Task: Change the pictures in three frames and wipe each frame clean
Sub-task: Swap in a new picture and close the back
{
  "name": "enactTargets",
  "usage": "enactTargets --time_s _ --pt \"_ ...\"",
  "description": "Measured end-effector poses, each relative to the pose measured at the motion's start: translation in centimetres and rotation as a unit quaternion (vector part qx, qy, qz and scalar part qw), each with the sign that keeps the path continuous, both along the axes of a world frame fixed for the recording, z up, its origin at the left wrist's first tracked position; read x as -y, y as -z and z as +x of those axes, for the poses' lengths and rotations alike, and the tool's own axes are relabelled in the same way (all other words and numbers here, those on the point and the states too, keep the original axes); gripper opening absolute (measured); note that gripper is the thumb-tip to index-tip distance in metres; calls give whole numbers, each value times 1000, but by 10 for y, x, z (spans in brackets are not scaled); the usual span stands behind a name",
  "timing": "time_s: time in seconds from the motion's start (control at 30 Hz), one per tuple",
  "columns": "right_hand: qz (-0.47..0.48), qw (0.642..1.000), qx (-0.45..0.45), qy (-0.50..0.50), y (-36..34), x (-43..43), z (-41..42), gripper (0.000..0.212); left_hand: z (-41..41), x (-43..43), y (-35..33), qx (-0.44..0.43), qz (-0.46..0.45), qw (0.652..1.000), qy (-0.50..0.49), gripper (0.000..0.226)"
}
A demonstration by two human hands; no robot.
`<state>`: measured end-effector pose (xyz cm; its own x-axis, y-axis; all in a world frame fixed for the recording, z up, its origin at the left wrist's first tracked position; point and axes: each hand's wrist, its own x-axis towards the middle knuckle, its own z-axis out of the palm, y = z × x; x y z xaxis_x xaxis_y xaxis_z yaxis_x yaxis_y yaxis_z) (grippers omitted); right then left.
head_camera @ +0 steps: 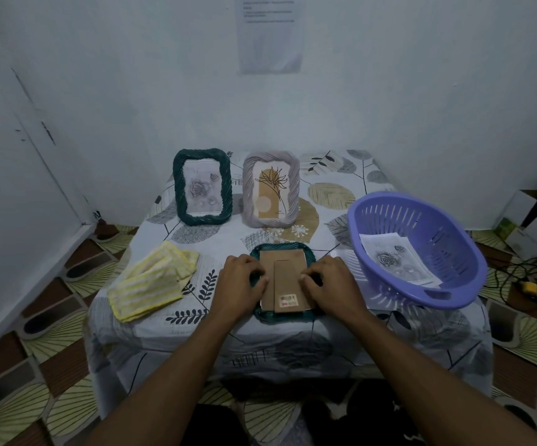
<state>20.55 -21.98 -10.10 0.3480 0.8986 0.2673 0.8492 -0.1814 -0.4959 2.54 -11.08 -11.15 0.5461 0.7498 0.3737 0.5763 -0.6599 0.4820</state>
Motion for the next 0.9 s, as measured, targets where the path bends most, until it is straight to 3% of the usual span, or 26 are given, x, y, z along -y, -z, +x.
enactTargets --time_s 0.27,0.63,0.9 --pt "43 997 -52 29 -9 -42 24 14 20 -36 -11 49 -44 997 -33 14" --pt "31 999 -17 16 13 -56 26 36 27 -50 6 45 -47 998 -5 33" --pt "42 999 -26 13 11 -55 27 29 27 -49 4 70 -53 996 7 18"
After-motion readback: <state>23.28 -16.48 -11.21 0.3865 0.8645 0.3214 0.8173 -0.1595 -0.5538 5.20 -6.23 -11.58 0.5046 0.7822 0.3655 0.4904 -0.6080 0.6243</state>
